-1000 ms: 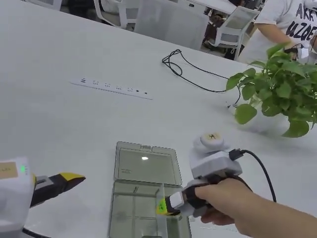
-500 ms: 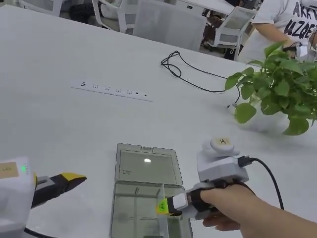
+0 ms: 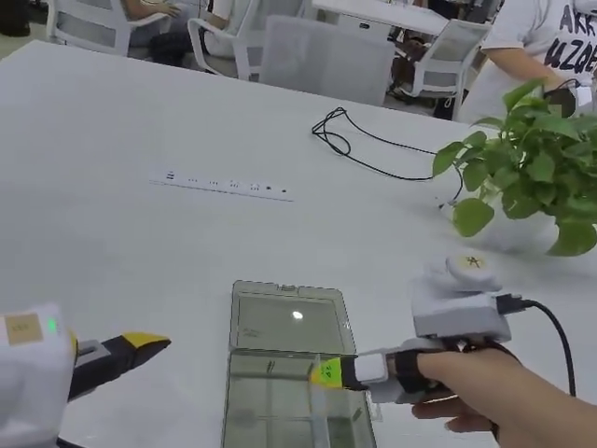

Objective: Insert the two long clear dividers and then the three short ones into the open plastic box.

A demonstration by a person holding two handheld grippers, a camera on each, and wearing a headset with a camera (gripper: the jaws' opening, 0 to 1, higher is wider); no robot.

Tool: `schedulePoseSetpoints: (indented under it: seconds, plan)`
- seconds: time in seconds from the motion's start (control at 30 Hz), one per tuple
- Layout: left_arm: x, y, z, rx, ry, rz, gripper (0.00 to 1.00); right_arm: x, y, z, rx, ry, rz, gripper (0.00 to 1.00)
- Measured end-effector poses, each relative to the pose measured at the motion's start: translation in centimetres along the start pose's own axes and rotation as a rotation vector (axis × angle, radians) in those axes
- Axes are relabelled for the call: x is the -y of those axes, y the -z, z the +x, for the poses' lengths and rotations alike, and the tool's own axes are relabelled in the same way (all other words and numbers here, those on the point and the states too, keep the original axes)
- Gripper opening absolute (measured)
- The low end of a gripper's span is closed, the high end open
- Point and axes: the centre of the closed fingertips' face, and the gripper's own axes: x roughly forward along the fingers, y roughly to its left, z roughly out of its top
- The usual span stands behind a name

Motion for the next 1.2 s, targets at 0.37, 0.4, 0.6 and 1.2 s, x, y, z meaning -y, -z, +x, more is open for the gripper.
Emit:
schedulePoseSetpoints:
  seconds: [0.37, 0.4, 0.6, 1.2]
  plan:
    - [0.2, -0.7, -1.1, 0.001, -0.057, -0.007, 1.00, -1.2, 0.4, -1.7, 0.043, -0.072, -0.130, 0.34]
    - [0.2, -0.8, -1.2, 0.002, -0.062, -0.009, 1.00, -1.4, 0.4, -1.9, 0.054, -0.085, -0.153, 0.35]
    - [0.4, -1.1, -1.4, 0.002, -0.085, -0.012, 1.00, -1.6, 0.5, -3.0, 0.088, -0.108, -0.243, 0.41]
    - [0.8, -0.4, -1.2, -0.028, -0.110, -0.032, 1.00, -0.1, 2.4, -6.4, 0.182, -0.134, -0.455, 0.62]
